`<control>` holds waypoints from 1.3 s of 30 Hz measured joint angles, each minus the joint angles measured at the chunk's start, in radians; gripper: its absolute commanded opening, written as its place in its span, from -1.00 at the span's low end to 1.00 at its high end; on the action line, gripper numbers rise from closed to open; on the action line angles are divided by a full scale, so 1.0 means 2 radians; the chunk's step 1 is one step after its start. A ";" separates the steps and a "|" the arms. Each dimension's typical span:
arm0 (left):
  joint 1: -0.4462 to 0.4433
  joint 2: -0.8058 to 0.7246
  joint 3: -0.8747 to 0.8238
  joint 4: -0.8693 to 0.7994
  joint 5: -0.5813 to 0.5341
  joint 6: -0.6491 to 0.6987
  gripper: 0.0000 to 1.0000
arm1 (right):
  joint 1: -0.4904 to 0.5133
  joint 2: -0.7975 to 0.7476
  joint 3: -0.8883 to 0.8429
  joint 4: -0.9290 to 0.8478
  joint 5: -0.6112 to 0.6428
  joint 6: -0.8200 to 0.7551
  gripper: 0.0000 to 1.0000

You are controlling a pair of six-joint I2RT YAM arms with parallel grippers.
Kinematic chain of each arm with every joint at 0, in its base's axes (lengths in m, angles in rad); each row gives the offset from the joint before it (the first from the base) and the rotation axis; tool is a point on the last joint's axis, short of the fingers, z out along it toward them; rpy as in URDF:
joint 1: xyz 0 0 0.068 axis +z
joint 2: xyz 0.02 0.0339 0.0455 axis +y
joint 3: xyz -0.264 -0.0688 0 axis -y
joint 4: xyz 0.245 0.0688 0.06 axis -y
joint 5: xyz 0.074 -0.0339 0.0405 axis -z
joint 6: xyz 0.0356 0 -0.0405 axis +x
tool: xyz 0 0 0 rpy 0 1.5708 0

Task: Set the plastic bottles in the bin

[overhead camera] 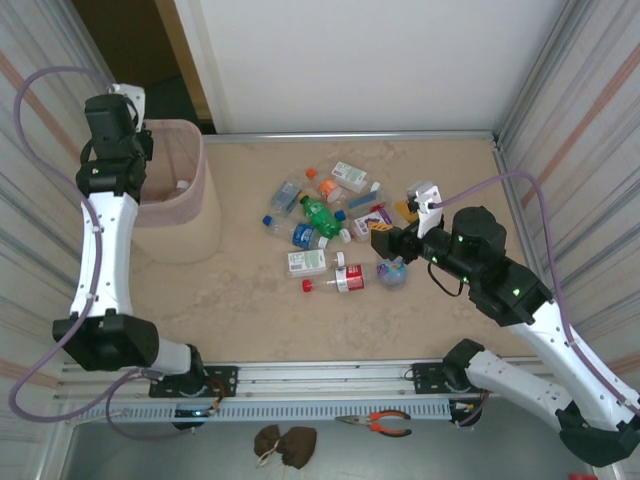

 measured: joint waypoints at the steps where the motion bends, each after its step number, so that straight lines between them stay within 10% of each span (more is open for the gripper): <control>1: 0.010 0.005 -0.007 -0.005 0.008 -0.014 -1.00 | 0.000 -0.001 0.000 0.000 0.000 0.000 0.44; 14: 0.076 0.088 -0.029 -0.088 0.102 -0.129 -1.00 | -0.007 -0.009 -0.004 0.000 0.000 0.000 0.45; 26: 0.083 0.151 -0.015 -0.105 0.153 -0.165 -0.04 | -0.016 -0.015 -0.008 0.000 0.000 0.000 0.46; 39: 0.083 0.098 0.005 -0.132 0.220 -0.200 0.18 | -0.016 -0.019 -0.008 -0.001 0.000 0.000 0.46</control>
